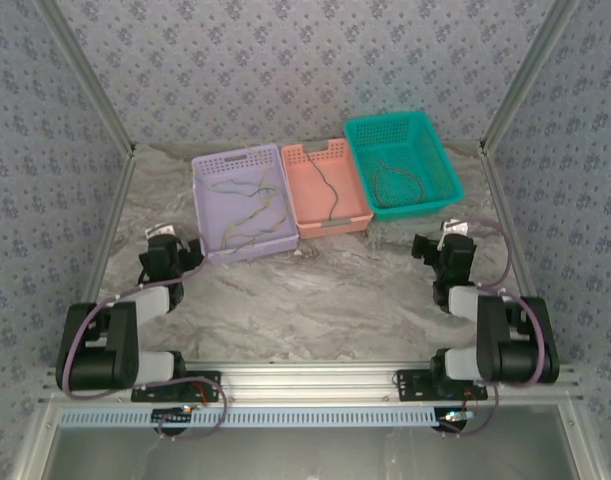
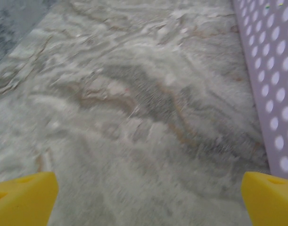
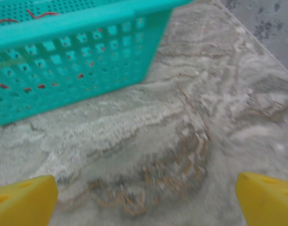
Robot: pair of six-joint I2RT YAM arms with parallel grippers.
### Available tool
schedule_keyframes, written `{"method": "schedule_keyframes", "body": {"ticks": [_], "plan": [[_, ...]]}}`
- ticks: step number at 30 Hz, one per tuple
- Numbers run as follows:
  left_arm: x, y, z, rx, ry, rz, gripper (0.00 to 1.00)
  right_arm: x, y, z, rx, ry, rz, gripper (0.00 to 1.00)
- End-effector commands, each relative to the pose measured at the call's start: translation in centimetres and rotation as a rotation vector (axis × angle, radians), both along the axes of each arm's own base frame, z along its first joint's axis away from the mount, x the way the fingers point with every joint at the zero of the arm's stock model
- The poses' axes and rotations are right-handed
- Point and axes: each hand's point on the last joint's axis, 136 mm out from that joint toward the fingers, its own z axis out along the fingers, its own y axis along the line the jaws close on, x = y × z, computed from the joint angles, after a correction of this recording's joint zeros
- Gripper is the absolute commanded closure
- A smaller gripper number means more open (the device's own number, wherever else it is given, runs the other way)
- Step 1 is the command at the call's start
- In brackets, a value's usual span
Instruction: Untangle the cables
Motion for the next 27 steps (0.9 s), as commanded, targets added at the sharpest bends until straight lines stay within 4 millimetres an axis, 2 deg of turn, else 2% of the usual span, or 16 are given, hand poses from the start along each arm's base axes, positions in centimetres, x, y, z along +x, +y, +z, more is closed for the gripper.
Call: {"method": "schedule_keyframes", "body": {"ticks": [1, 4, 7, 8, 10, 11, 27], "plan": [[3.8, -1.9, 4.1, 0.021, -0.135, -0.137, 0.01, 2.7, 1.3, 1.8, -0.019, -0.096, 0.093, 0.01], [3.6, -1.4, 4.5, 0.064, -0.197, -0.134, 0.01, 2.7, 1.8, 1.1, -0.035, -0.091, 0.108, 0.01], [3.3, -1.0, 2.7, 0.049, -0.25, -0.121, 0.01, 2.6, 1.8, 1.1, -0.032, -0.099, 0.113, 0.01], [3.7, -0.9, 3.0, 0.057, -0.299, -0.12, 0.01, 2.7, 2.0, 1.1, -0.032, -0.104, 0.122, 0.01], [3.8, -0.2, 2.2, 0.039, -0.198, -0.071, 0.01, 2.8, 1.6, 1.2, -0.043, -0.095, 0.096, 0.01], [4.3, -0.1, 2.4, 0.047, -0.223, -0.068, 0.01, 2.9, 1.4, 1.1, -0.051, -0.089, 0.073, 0.01], [4.2, -0.1, 2.3, 0.05, -0.207, -0.064, 0.01, 3.0, 1.3, 1.1, -0.068, -0.081, 0.058, 0.01]]}}
